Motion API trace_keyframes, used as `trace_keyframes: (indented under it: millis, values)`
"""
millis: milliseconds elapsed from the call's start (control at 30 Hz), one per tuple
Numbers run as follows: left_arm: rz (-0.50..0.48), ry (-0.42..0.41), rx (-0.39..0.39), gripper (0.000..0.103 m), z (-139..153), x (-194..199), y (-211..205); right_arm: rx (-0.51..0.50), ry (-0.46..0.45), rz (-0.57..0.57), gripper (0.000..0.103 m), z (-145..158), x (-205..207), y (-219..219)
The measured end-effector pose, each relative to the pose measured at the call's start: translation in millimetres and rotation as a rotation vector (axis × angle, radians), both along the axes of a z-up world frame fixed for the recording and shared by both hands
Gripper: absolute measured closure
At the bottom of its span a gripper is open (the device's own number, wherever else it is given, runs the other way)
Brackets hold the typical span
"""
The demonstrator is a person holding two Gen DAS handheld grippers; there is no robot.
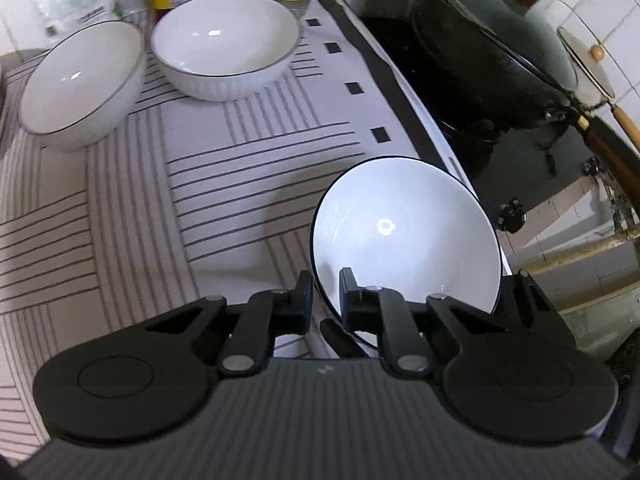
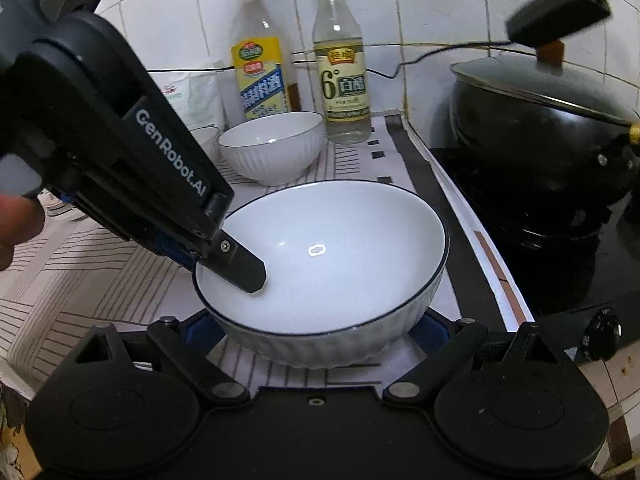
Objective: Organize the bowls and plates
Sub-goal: 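Carry the white bowl with both grippers and set it beside the plate stack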
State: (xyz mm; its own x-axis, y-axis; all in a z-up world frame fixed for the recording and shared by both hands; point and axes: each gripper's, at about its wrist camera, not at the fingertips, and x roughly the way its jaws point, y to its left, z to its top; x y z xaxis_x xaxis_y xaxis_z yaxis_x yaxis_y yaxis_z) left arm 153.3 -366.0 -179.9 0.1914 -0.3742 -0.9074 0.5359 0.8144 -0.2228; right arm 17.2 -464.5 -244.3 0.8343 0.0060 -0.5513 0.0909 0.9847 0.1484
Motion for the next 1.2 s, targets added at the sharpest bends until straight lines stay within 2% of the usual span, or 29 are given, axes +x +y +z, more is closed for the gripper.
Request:
trace_keyframes:
  millis: [300,500,700,1000,1200]
  values:
    - [0.098,-0.040,0.014,0.091,20.4,4.7,46.3,-0.020,-0.020,0.106,0.006,16.0,12.8,28.0]
    - [0.179,-0.121,0.079,0.091,31.9,3.2,83.8,-0.045,-0.030,0.233,0.006,27.6,35.2,60.7]
    - [0.303,-0.120,0.067,0.091,42.8,13.2,140.1,-0.073,-0.051,0.357,0.006,38.3,58.6,98.2]
    - [0.516,-0.147,0.120,0.091,40.5,16.7,224.5,-0.078,-0.045,0.582,0.006,42.7,95.2,174.0]
    - [0.595,-0.144,0.126,0.090,34.9,25.1,265.0,-0.100,-0.052,0.680,0.006,37.4,112.6,218.1]
